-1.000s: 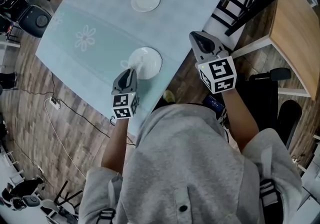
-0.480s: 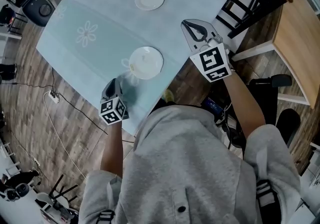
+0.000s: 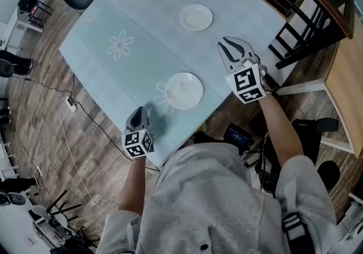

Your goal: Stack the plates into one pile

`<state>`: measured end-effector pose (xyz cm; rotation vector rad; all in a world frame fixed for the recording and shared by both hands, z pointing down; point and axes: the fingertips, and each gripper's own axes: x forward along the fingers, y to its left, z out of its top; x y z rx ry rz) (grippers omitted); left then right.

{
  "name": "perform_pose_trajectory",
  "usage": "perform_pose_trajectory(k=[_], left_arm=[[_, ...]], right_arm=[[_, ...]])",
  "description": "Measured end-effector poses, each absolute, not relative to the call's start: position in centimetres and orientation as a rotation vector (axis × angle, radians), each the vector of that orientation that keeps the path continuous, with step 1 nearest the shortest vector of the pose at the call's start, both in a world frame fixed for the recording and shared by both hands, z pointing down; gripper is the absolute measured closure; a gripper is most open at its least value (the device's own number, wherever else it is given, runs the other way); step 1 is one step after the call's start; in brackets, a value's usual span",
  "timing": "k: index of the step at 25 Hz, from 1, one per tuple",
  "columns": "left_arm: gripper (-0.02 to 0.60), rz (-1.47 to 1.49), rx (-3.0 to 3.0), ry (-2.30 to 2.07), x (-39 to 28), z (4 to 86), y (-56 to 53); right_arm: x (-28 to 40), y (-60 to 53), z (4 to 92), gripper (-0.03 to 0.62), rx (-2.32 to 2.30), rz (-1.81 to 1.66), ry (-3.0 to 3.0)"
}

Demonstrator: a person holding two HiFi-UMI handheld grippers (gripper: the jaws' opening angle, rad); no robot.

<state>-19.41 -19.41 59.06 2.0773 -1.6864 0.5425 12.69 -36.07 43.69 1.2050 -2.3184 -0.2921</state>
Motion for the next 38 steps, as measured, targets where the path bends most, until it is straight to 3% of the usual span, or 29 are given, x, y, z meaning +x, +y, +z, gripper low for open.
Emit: perform_pose_trajectory(k=[4, 17, 21, 27, 31, 38], left_arm=[[0.561, 0.546, 1.984, -1.715, -21.0, 61.0, -18.2], [0.561, 0.688, 1.869, -1.875, -23.2, 62.4, -18.6], [0.561, 0.849, 1.797, -1.905, -22.8, 63.2, -18.7], [0.561, 0.847, 1.795, -1.902, -22.9, 63.2, -18.7], [0.561, 0.851, 1.798, -1.902, -22.7, 63.1, -18.5], [0.561, 0.845, 1.802, -1.903, -22.6, 63.0, -18.5]], right_arm=[[11.3, -38.6, 47.0, 0.477, 1.128, -0.289, -2.259], [7.6, -47.6, 58.4, 0.476, 0.941, -0.29, -2.043], [7.6, -49.2, 60.2, 0.474, 0.89, -0.314, -1.989], [6.3, -50.5, 61.7, 0.474, 0.776, -0.333, -1.951], [6.2, -50.1, 62.0, 0.52, 0.7, -0.311, -1.952], [6.1, -50.2, 62.3, 0.537, 0.701, -0.363, -1.867]])
